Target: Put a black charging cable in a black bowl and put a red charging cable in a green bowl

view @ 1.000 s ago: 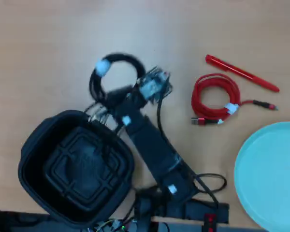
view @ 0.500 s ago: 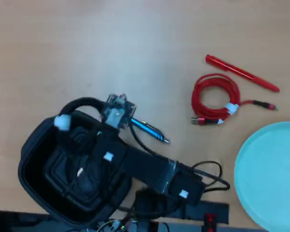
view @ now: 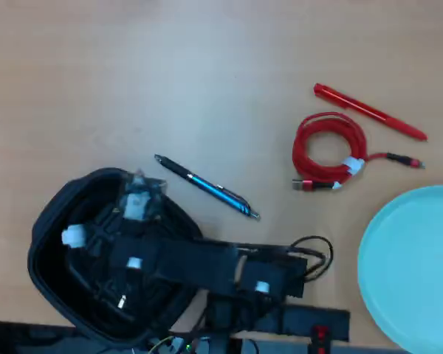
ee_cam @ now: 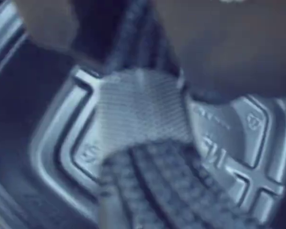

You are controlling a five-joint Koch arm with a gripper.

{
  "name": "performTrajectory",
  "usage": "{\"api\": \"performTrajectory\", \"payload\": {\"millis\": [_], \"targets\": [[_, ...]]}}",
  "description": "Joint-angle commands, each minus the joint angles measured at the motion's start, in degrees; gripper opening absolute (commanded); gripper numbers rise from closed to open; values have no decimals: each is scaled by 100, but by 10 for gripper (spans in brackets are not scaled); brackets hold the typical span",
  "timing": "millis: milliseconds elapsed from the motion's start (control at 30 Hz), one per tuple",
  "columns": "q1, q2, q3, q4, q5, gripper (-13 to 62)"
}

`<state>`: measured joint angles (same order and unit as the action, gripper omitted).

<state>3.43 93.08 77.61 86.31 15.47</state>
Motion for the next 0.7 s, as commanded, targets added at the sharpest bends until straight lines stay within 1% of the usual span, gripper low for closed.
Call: {"api": "performTrajectory", "payload": {"millis": [0, 133, 300, 467, 533, 667], "targets": [[-141, 62, -325, -598, -79, -60], [-334, -9, -325, -606, -70, -54], [-448, -475, -501, -721, -62, -54], [-571, -510, -413, -729, -70, -48], [-580, -527, -343, -721, -70, -25], [-589, -545, -105, -721, -70, 62]]}}
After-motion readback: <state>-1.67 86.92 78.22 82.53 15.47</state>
